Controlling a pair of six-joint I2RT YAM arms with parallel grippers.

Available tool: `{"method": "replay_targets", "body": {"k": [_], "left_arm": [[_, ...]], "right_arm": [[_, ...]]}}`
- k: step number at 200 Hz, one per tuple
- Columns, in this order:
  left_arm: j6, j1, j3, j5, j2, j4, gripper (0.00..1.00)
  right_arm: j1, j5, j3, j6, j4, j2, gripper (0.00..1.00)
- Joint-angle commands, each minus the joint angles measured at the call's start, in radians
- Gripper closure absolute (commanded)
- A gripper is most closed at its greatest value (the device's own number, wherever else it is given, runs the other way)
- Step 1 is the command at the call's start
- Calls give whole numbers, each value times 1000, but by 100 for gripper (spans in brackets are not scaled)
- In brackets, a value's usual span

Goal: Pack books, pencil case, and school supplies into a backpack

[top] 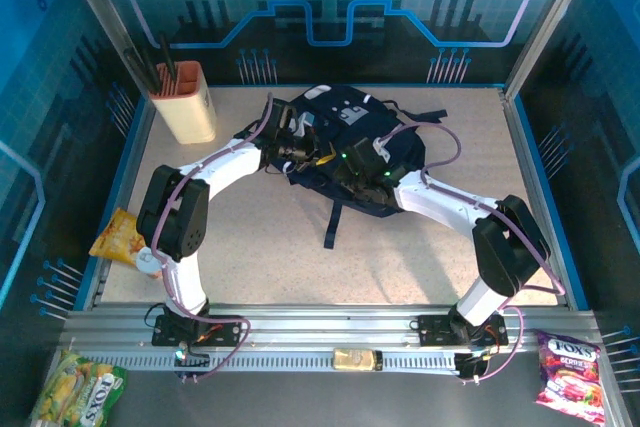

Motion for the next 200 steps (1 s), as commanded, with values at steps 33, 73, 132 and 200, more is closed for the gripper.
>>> {"method": "replay_targets", "body": {"k": [33,73,132,200], "left_arm": [[-9,-4,10,58,-5,58,100],[-8,-4,15,57,-6,54,100],[13,-3,19,38,-2,34,100],[38,1,34,8,11,7,100]], "right_arm": [[-18,41,6,30,-24,19,57],[-31,41,37,39,-120,51,59],[-35,53,-11,20,-156,18,75],[-51,127,-157,-62,-200,-123,90]]}}
